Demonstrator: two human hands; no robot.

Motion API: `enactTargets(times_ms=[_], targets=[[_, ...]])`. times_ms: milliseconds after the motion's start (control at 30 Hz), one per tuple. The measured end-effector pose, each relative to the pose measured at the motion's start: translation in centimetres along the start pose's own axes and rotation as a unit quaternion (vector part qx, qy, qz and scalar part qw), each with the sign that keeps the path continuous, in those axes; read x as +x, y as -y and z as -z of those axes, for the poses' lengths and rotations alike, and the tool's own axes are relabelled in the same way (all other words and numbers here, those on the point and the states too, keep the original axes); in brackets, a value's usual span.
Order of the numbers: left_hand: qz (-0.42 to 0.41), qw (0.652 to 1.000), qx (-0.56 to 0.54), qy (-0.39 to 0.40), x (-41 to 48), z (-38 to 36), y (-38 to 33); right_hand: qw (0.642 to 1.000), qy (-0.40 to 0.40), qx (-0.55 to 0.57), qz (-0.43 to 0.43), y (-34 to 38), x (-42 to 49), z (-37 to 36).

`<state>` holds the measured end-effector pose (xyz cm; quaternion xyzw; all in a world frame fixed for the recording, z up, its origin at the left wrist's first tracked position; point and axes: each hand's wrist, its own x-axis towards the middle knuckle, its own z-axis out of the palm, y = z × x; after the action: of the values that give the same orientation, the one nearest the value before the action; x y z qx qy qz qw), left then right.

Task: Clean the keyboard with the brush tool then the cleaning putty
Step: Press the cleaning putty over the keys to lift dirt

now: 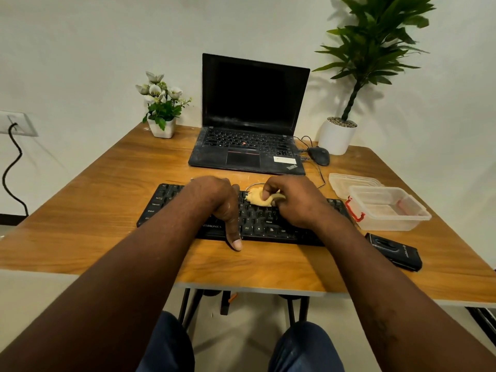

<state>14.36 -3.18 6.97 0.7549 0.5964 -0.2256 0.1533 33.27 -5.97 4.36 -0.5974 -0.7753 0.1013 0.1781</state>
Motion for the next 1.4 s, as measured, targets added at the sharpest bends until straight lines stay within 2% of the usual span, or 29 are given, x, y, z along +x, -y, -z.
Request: enactTargets(times_ms=[233, 533, 733, 833, 933, 1033, 1133, 1233, 1400], targets=[[-0.009, 1.0, -0.008, -0.003, 0.2, -0.1, 0.3, 0.996, 0.011, -0.088, 0.024, -1.5, 0.5, 1.2], [-0.011, 1.0, -0.003, 0.001, 0.4, 0.0, 0.2, 0.993, 0.002, -0.112, 0.041, -0.2, 1.5, 0.6], [-0.014, 1.0, -0.004, -0.01, 0.8, -0.3, 0.6, 0.989, 0.012, -0.146, 0.021, -2.1, 0.3, 2.3], [-0.012, 1.0, -0.002, -0.007, 0.7, -0.4, 0.5, 0.993, -0.019, -0.115, -0.008, -3.2, -0.3, 2.9], [-0.022, 1.0, -0.003, -0.001, 0.7, -0.2, 0.5, 0.994, -0.09, -0.013, -0.058, -3.5, -0.8, 2.5], [-0.074, 0.996, 0.003, -0.042, 0.7, -0.7, -0.4, 0.996, -0.062, -0.021, -0.067, -2.8, -0.8, 1.0], [-0.117, 0.989, -0.002, -0.094, 1.1, -1.7, -1.7, 0.998, -0.054, -0.038, -0.012, -0.4, -0.9, -0.8], [-0.12, 0.988, -0.024, -0.095, 1.3, -2.0, -1.7, 0.996, -0.048, -0.075, 0.031, 1.2, -1.9, -1.8], [-0.119, 0.988, -0.023, -0.095, 1.4, -2.1, -1.4, 1.0, 0.0, -0.015, 0.005, -0.3, -4.9, -0.3]])
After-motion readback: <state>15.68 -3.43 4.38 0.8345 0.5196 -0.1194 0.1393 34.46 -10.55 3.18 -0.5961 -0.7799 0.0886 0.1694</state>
